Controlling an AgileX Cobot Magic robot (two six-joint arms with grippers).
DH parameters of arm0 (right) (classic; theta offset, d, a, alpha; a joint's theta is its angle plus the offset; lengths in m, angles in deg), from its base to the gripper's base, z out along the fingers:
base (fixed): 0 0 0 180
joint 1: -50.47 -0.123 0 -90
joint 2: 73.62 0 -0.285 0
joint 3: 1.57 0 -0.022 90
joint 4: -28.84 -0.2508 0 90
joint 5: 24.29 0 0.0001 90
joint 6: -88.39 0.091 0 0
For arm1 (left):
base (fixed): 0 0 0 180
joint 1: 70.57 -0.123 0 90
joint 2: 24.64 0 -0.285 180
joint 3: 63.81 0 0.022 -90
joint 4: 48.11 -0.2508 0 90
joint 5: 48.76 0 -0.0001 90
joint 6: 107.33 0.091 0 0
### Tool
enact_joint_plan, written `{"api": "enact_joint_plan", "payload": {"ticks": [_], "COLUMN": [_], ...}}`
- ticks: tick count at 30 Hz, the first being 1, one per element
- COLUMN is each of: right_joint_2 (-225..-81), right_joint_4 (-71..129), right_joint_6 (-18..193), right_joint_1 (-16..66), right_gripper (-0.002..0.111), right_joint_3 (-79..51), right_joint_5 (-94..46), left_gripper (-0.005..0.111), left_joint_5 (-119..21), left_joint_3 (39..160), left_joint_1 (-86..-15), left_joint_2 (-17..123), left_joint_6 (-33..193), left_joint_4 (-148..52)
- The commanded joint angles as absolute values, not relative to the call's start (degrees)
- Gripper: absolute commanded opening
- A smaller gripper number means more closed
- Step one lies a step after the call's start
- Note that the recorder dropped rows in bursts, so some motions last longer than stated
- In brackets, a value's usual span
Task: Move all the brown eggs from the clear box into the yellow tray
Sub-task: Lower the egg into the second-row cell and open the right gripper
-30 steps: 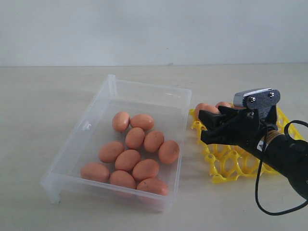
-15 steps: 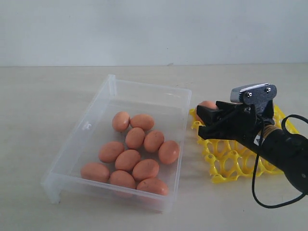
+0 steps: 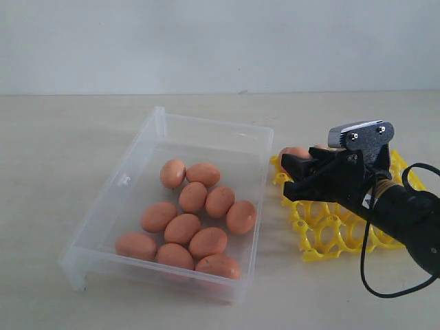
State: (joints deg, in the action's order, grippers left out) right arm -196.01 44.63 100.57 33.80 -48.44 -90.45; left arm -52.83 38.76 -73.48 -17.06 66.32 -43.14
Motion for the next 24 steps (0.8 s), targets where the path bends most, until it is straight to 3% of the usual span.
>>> {"api": "enact_joint_plan", "payload": {"ticks": [1, 24], "right_joint_2": [-195.89, -195.89], "right_joint_4": [45.65, 45.44], "right_joint_6": [101.48, 105.68], "right_joint_1": [33.9, 33.9], "right_gripper": [0.0, 0.0], "right_joint_3": [-48.31, -48.31], "right_joint_5": [-90.81, -89.72], "left_gripper": [0.004, 0.004], "left_joint_5": [-52.71, -52.71], "left_joint_3": [38.97, 38.97], "left_joint_1": [-73.26, -73.26], "left_joint_2": [-16.85, -16.85], "left_joint_6": [66.25, 66.25], "left_joint_4": [-43.11, -43.11]}}
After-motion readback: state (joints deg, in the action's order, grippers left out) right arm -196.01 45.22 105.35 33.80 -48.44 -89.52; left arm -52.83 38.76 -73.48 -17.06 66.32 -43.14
